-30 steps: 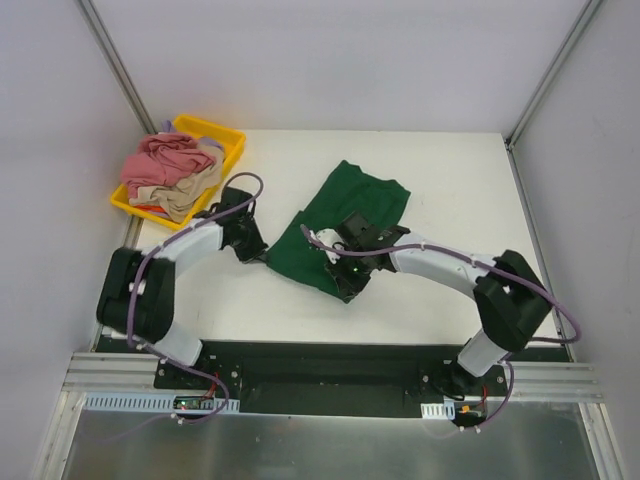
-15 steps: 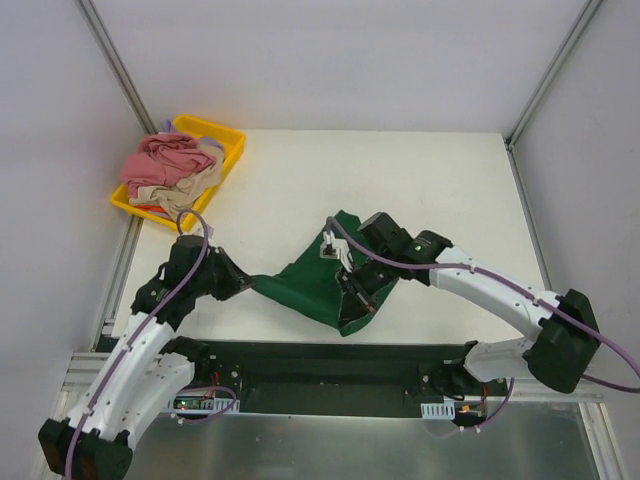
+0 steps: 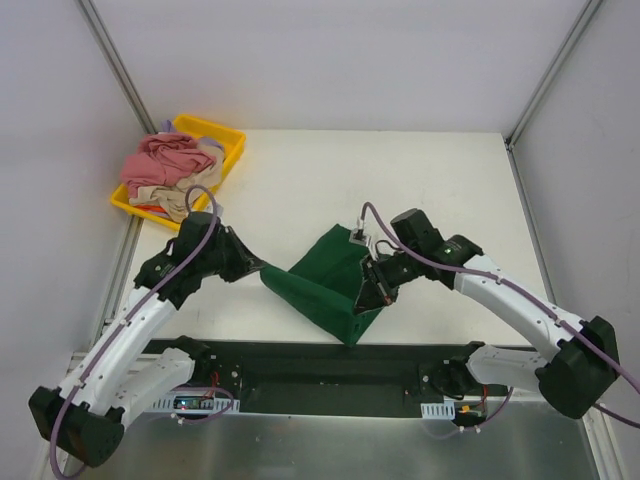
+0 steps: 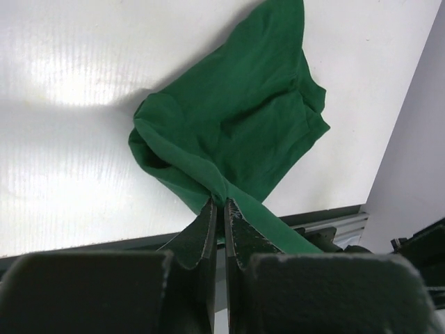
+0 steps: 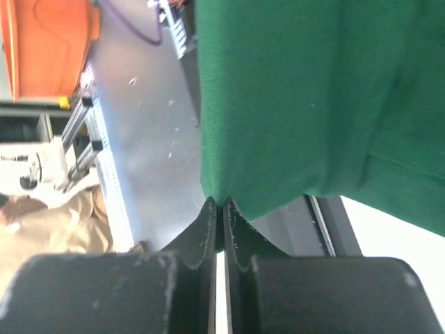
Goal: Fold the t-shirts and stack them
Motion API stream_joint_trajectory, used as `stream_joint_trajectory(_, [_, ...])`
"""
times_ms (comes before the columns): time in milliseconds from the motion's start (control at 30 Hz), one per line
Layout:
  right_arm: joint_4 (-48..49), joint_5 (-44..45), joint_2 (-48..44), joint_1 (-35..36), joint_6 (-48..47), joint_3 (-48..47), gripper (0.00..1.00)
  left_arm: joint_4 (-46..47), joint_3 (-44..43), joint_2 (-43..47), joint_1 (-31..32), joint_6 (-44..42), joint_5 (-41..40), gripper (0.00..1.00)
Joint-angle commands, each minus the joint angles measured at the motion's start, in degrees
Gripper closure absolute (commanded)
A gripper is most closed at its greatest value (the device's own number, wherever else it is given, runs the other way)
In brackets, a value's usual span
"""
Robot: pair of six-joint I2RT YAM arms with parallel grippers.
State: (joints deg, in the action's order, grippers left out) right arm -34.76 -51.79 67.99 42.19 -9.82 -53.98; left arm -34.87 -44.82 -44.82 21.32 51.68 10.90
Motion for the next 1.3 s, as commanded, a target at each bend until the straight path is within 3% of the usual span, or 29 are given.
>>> stream_joint_trajectory(0, [-0.6, 2.9, -3.9, -6.4, -0.1, 2.4, 1.00, 4.7, -6.4, -6.5, 4.6, -0.7, -8.1, 1.00])
stream_joint_trajectory(333, [-3.1, 14.7, -3.9, -17.3, -2.7, 3.0, 1.00, 11.6, -19.3, -27.8, 6.0, -4.3, -8.7, 1.00])
stream_joint_trajectory(567, [-3.2, 17.6, -0.7, -24.5, -4.1, 2.7, 1.00, 12.8, -29.5, -42.4, 6.3, -6.2, -7.6, 1.00])
stream_joint_trajectory(900, [5.5, 26.5, 7.8, -28.4, -0.4, 3.0, 1.00, 12.8, -43.7, -62.5, 6.5, -8.2, -5.6, 1.00])
stream_joint_trajectory(1000, [5.6, 29.7, 11.2, -28.7, 0.3, 1.9, 0.90, 12.7, -46.1, -66.3, 6.5, -8.5, -3.9, 1.00])
stream_joint_trajectory(1100, [5.6, 33.6, 12.6, -28.7, 0.8, 0.8, 0.72, 12.8, -47.7, -68.0, 6.5, -9.1, -2.8, 0.74])
stream_joint_trajectory(1167, [5.6, 38.8, 12.0, -28.8, 2.4, 0.2, 0.40, 12.7, -49.0, -68.3, 6.5, -10.3, -2.2, 0.51])
stream_joint_trajectory(1233, [5.3, 43.7, 10.2, -28.8, 4.8, -0.2, 0.04, 12.6, -49.6, -67.5, 6.5, -10.9, -1.4, 0.01])
stream_joint_trajectory(1267, [5.3, 43.6, 9.0, -28.8, 5.2, 0.0, 0.04, 12.6, -49.5, -66.7, 6.5, -11.0, -1.1, 0.01])
